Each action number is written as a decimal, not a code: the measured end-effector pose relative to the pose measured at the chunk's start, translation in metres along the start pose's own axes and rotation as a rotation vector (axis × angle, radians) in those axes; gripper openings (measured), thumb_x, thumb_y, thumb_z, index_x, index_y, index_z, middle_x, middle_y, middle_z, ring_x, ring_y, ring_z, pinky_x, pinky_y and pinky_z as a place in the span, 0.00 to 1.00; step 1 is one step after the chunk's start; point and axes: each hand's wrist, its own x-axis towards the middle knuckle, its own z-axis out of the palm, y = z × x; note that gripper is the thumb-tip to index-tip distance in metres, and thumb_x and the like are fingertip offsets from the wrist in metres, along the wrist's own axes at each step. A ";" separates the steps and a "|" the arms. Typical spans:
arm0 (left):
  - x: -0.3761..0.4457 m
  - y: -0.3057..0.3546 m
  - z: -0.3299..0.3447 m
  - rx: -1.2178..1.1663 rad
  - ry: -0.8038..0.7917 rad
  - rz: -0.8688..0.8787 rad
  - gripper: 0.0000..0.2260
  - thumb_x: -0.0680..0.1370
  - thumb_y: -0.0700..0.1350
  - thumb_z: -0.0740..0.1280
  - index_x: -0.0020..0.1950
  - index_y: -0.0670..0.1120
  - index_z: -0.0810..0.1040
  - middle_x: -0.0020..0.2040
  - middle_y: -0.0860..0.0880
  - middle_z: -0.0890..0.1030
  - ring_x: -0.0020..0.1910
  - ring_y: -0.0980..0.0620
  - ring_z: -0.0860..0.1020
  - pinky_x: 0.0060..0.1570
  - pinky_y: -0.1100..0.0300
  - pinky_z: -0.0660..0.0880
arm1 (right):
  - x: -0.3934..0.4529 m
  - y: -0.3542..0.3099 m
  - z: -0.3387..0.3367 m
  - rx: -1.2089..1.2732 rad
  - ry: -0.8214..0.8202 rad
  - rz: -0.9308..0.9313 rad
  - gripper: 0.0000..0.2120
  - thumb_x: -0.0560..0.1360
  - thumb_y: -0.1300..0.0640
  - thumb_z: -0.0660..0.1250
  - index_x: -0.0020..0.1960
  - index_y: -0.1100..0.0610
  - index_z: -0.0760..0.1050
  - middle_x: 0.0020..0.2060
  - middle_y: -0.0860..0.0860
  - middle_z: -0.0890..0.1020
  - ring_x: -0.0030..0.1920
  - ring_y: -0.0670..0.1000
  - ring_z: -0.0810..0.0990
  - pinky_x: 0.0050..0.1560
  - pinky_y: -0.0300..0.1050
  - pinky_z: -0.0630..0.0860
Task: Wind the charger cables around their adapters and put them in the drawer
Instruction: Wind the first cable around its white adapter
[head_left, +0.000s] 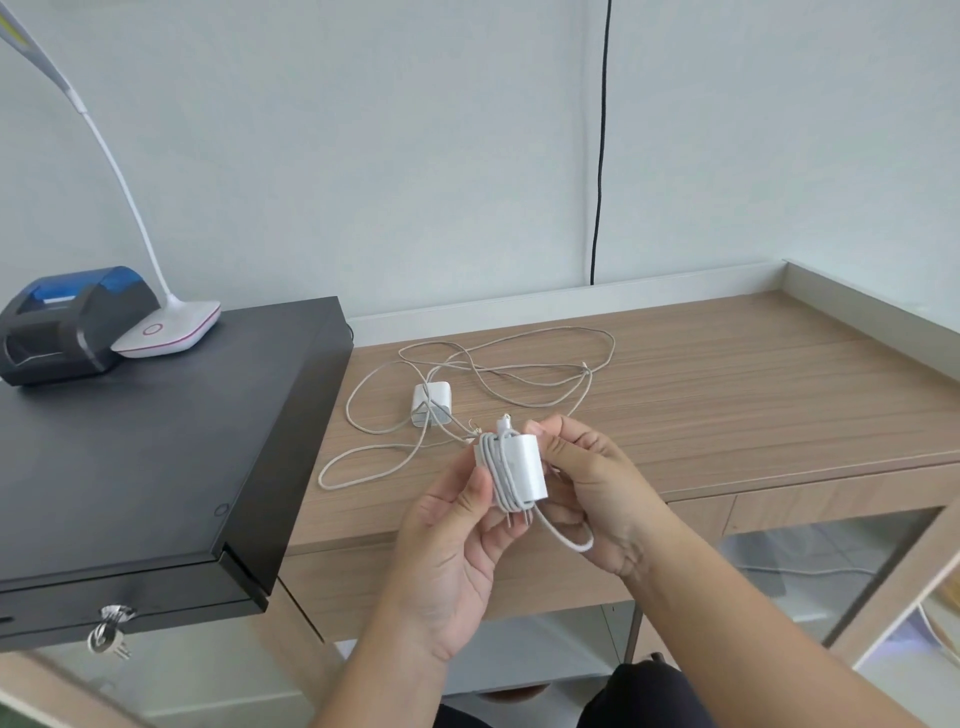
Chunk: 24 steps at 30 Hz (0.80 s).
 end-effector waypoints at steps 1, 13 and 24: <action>0.001 -0.002 0.003 -0.030 0.022 0.017 0.29 0.60 0.51 0.83 0.57 0.42 0.83 0.50 0.43 0.84 0.42 0.53 0.83 0.38 0.63 0.80 | 0.000 0.001 0.001 -0.024 0.027 0.000 0.06 0.73 0.58 0.67 0.39 0.59 0.75 0.24 0.51 0.74 0.19 0.43 0.61 0.18 0.32 0.53; 0.023 0.004 0.024 -0.279 0.333 0.121 0.22 0.71 0.45 0.69 0.64 0.39 0.77 0.60 0.44 0.81 0.53 0.51 0.80 0.40 0.65 0.81 | -0.011 0.009 0.004 -0.344 0.213 -0.135 0.11 0.76 0.63 0.68 0.57 0.54 0.81 0.26 0.50 0.64 0.24 0.44 0.58 0.23 0.34 0.58; 0.058 0.039 0.017 -0.379 0.455 0.267 0.13 0.78 0.42 0.67 0.61 0.38 0.78 0.67 0.41 0.77 0.65 0.48 0.76 0.41 0.62 0.82 | -0.003 -0.019 0.015 0.010 0.223 -0.103 0.11 0.73 0.52 0.65 0.46 0.57 0.83 0.19 0.46 0.60 0.31 0.48 0.73 0.43 0.44 0.66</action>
